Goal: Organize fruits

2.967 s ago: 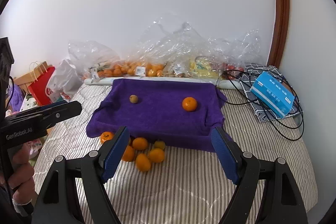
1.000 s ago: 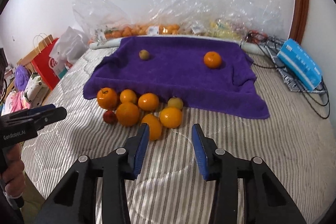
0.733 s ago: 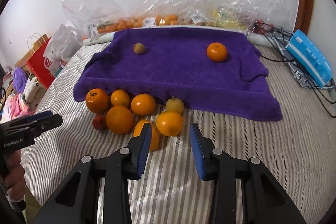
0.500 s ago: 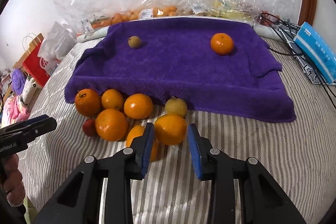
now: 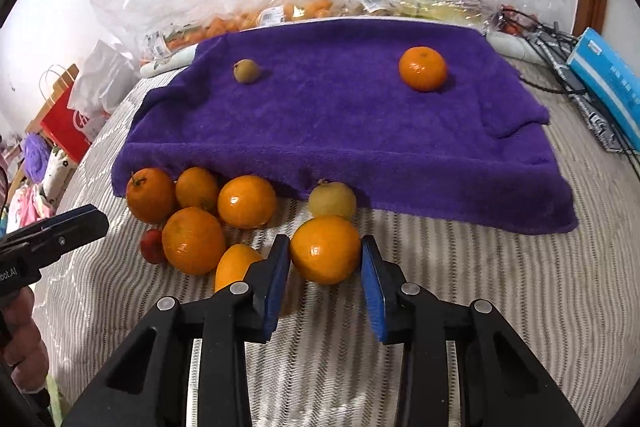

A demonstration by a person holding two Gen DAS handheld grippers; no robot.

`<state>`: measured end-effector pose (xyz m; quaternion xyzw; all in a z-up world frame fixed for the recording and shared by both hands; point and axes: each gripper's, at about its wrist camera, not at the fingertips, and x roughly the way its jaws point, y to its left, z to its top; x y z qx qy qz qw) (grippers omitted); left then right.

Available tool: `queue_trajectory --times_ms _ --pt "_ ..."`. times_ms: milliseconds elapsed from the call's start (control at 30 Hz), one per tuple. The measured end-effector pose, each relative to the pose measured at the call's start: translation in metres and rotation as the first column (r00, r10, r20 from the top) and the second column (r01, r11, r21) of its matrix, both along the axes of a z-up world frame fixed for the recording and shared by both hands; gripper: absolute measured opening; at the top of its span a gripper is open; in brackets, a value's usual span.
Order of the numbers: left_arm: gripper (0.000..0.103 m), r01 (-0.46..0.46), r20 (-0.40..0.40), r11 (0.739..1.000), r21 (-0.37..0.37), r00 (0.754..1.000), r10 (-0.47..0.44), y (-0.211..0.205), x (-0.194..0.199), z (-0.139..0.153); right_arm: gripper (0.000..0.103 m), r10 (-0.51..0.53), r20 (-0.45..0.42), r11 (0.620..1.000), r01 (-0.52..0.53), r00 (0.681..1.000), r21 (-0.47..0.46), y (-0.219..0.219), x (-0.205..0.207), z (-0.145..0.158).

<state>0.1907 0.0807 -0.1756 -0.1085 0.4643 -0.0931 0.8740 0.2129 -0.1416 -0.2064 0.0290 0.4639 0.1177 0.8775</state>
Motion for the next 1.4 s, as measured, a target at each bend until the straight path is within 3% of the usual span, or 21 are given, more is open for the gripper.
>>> queue_trajectory --times_ms 233,467,633,867,1167,1400 --pt "0.055 0.011 -0.029 1.000 -0.009 1.000 -0.012 -0.018 0.021 -0.007 0.035 -0.034 0.015 0.999 0.035 0.999 -0.040 -0.023 -0.008 0.010" --pt "0.054 0.001 -0.074 1.000 0.024 0.997 0.001 -0.026 0.034 -0.015 0.036 -0.053 -0.037 0.998 0.052 0.998 -0.028 -0.044 -0.006 -0.005" --pt "0.042 -0.012 -0.082 0.999 0.033 0.997 0.014 -0.026 0.038 -0.020 0.035 -0.035 -0.019 0.998 0.034 0.999 -0.051 -0.040 -0.005 -0.005" --pt "0.042 -0.026 -0.087 1.000 0.010 0.996 0.027 -0.024 0.034 -0.019 0.035 -0.032 0.004 0.999 0.032 0.999 -0.040 -0.044 -0.015 0.007" --pt "0.042 -0.070 0.006 0.997 0.008 0.998 0.070 -0.008 -0.002 0.019 0.035 -0.060 0.108 0.998 0.062 0.992 -0.019 -0.060 -0.035 0.051" --pt "0.042 -0.069 0.102 0.997 0.032 0.993 0.065 -0.008 -0.005 0.043 0.035 -0.044 0.170 0.998 0.051 0.984 -0.036 -0.056 -0.030 0.075"
